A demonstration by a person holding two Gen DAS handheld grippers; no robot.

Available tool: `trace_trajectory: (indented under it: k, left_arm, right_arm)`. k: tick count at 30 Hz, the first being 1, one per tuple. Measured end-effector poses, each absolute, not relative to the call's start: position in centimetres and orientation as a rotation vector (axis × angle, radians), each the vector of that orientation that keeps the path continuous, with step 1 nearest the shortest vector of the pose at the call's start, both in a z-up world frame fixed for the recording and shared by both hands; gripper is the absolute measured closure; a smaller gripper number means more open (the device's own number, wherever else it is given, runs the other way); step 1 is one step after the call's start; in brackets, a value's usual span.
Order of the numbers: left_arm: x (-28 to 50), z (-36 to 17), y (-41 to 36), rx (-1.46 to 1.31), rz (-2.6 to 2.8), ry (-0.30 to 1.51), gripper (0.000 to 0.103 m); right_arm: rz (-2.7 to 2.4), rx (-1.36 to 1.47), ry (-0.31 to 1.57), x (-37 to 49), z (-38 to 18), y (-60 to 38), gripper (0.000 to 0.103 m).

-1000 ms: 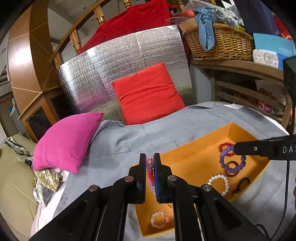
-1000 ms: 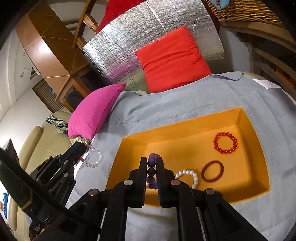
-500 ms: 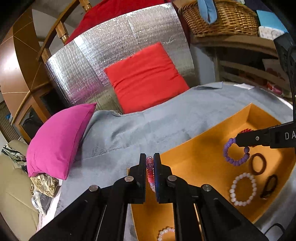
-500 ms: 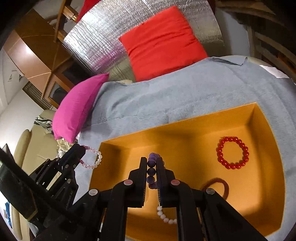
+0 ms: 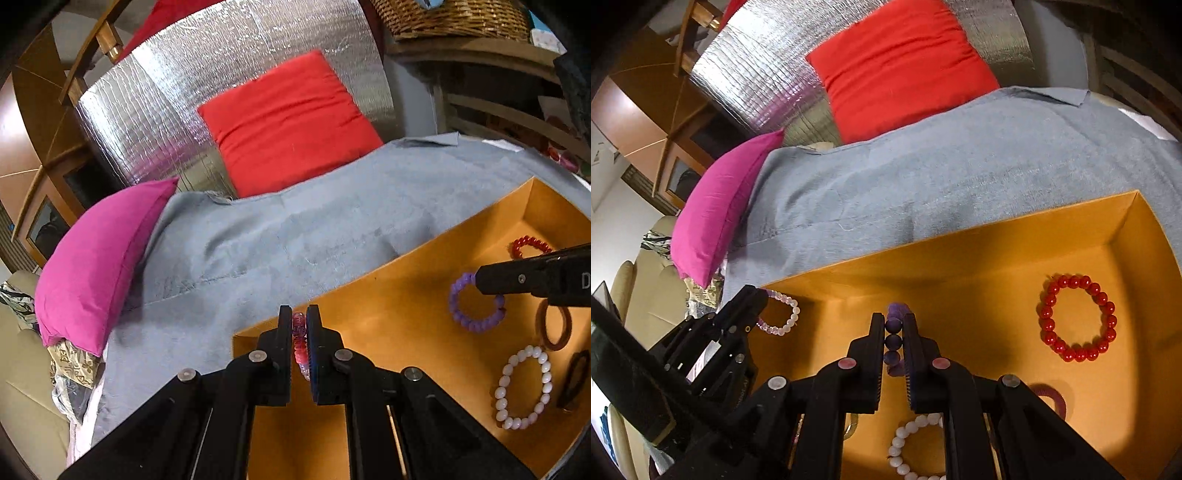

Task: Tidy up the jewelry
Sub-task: 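Carry both bracelets over the orange box and open both tools to release them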

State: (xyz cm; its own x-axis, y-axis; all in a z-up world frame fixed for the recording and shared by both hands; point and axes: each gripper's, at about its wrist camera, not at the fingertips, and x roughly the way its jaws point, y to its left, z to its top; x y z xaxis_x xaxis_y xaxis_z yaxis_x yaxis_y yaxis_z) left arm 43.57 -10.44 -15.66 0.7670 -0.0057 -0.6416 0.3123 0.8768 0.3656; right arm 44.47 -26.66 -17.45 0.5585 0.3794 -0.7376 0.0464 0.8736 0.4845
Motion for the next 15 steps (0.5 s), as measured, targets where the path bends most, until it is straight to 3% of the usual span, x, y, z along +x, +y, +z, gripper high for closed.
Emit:
trace_trajectory:
  k: [15]
  left_arm:
    - [46.6, -20.6, -11.3, 0.516, -0.238, 1.026, 0.093]
  right_arm:
    - [0.079, 0.452, 1.038, 45.5, -19.3, -28.2, 0.090]
